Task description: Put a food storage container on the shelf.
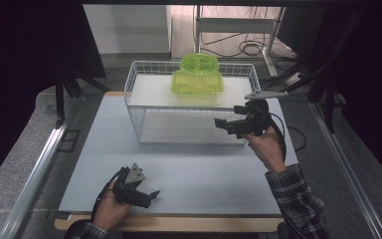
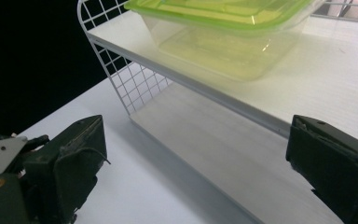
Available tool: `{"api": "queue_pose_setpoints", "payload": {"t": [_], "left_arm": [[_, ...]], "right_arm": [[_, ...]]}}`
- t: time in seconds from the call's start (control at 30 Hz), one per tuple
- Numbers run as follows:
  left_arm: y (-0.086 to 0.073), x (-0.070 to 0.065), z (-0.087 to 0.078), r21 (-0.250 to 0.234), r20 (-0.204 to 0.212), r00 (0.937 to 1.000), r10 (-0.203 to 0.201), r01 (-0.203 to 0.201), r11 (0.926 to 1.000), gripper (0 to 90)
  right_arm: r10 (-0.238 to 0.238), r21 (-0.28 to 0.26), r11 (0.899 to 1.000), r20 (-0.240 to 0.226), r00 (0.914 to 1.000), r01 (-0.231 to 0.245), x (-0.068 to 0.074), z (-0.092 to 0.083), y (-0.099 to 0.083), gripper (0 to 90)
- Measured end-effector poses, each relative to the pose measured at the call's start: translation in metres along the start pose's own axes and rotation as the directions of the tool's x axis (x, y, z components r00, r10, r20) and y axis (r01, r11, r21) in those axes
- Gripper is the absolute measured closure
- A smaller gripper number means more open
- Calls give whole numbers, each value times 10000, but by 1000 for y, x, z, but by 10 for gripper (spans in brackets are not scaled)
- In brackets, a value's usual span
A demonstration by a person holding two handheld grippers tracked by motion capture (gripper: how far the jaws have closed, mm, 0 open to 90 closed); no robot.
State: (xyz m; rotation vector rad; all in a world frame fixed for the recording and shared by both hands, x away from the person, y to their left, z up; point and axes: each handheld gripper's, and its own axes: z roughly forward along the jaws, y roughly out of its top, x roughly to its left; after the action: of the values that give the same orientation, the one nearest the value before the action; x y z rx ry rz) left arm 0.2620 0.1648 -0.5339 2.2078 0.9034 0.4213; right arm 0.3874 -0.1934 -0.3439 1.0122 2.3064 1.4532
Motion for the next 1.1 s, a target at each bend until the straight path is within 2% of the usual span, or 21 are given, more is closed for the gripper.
{"api": "queue_pose_setpoints", "payload": {"t": [0.77, 1.1], "left_arm": [[0, 0, 0, 22, 26, 10000, -11, 11, 10000, 32], [0, 0, 0, -12, 47, 10000, -47, 47, 10000, 32]], "right_arm": [[-588, 361, 9977, 429, 9973, 573, -2, 5, -51, 42], [-602, 559, 9968, 482, 9970, 574, -5, 6, -69, 15]]}}
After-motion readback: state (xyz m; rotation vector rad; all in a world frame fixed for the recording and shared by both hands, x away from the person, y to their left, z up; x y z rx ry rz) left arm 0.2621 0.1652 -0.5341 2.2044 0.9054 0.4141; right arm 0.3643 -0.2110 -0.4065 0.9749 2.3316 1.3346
